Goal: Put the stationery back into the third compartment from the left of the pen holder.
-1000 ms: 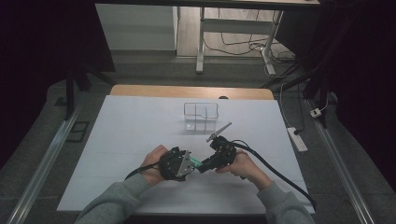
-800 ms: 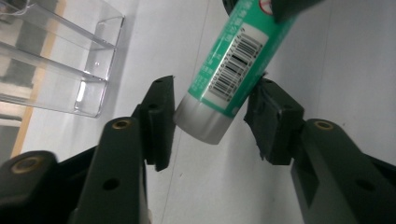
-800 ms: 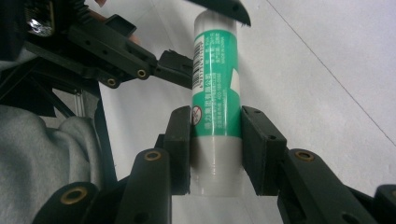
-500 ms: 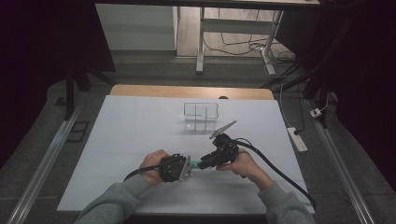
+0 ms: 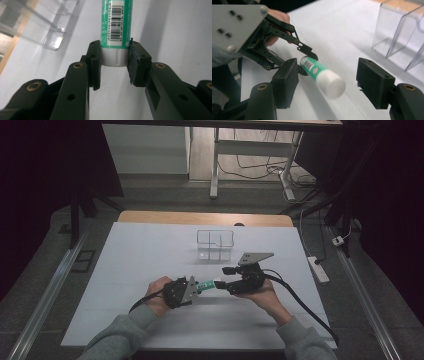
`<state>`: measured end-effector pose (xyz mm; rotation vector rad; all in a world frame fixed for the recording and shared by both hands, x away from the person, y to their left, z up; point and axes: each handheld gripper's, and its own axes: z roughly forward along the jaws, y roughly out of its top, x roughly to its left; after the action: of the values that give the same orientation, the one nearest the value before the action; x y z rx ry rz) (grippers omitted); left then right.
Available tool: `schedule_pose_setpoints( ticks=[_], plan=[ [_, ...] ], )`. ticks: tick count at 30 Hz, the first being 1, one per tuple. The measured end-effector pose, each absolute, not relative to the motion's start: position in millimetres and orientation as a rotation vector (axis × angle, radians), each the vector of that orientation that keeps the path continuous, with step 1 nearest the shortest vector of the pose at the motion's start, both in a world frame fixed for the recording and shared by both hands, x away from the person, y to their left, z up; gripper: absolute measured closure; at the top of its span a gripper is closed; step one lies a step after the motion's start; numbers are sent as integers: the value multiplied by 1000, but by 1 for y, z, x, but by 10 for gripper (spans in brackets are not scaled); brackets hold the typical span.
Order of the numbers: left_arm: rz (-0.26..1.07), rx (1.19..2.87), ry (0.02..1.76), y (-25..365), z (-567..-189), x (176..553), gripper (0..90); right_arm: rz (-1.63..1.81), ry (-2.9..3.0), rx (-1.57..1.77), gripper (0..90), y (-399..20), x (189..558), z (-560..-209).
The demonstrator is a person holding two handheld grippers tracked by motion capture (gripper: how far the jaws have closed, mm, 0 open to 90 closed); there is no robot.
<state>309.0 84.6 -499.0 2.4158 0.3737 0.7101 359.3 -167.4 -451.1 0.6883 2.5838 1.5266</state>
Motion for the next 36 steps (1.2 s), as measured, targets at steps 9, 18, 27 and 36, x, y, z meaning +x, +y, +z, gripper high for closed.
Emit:
schedule_pose_setpoints(
  ticks=[9,18,27,36],
  plan=[
    [624,2311,518,102,-496,320,657,1572,2465,689,332,-177,359,-454],
    [557,2212,613,113,-494,325,657,1587,2397,707,328,-178,356,-457],
    [532,2161,631,112,-494,325,657,1608,2362,695,318,-174,353,-461],
    [532,2158,558,96,-493,315,657,1689,2372,792,311,-163,357,-476]
  ],
)
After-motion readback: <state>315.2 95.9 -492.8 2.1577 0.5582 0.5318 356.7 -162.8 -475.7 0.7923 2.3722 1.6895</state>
